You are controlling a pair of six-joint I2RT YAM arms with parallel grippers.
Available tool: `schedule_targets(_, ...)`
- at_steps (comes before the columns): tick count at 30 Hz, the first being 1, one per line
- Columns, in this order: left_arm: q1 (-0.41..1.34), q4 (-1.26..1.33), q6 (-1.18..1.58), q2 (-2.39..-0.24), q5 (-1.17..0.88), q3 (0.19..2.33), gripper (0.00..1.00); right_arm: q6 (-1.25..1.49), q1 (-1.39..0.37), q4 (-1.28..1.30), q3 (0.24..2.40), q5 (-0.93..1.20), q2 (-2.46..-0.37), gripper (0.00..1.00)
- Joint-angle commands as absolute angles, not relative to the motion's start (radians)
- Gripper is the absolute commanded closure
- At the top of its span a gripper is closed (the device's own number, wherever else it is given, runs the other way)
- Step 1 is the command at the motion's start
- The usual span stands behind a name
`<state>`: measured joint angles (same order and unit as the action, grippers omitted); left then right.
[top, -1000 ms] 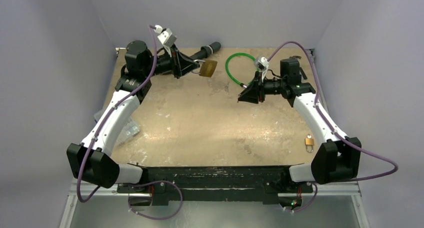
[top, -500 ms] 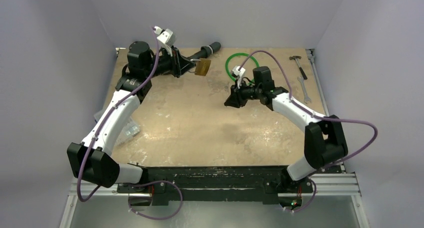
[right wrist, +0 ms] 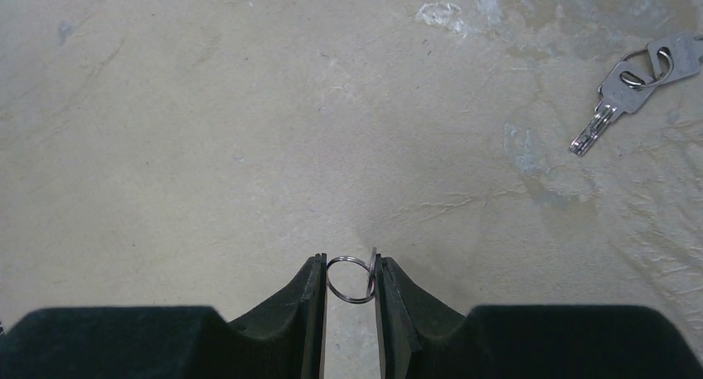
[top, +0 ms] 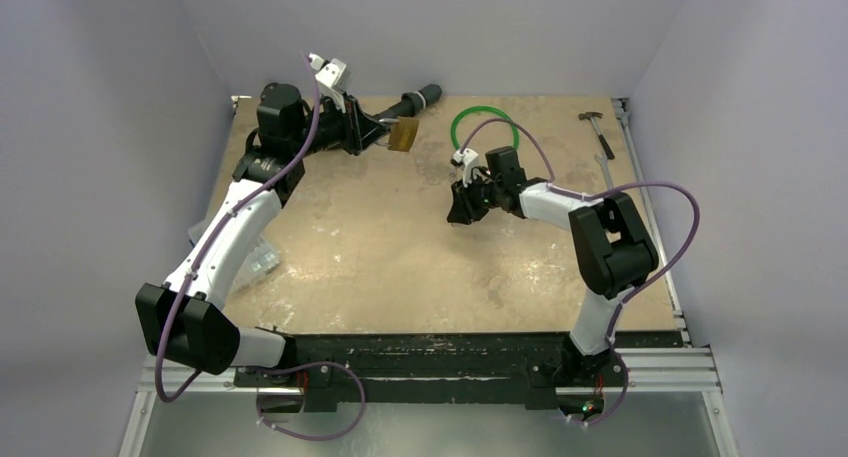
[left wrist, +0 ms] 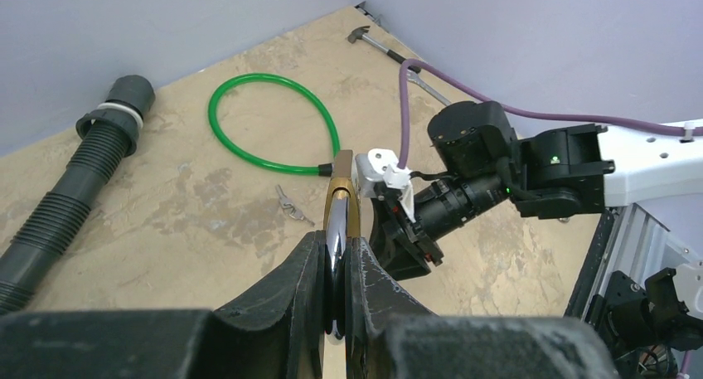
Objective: Lock with the key
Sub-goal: Place the key at the center of the board.
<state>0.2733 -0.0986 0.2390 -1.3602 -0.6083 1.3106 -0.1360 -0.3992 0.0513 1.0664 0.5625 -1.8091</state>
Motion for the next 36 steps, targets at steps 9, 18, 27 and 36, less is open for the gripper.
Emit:
schedule_targets(9,0.273,-0.029,0.233,-1.321,-0.622,1.279,1.0,-0.097,-0.405,-0.025,1.145,0.534,-1.861,0.56)
schedule_targets(18,0.274,-0.114,0.27,-1.351,-0.658,1.268,1.0,-0.196,-0.392,-0.061,1.096,0.538,-1.638,0.08)
schedule_targets(27,0.28,-0.108,0.426,-1.384,-0.712,1.272,1.0,-0.353,-0.403,-0.159,0.991,0.613,-1.311,0.01)
schedule_targets(36,0.352,-0.074,0.461,-1.357,-0.754,1.242,1.0,-0.523,-0.573,-0.14,0.988,0.496,-1.258,0.01)
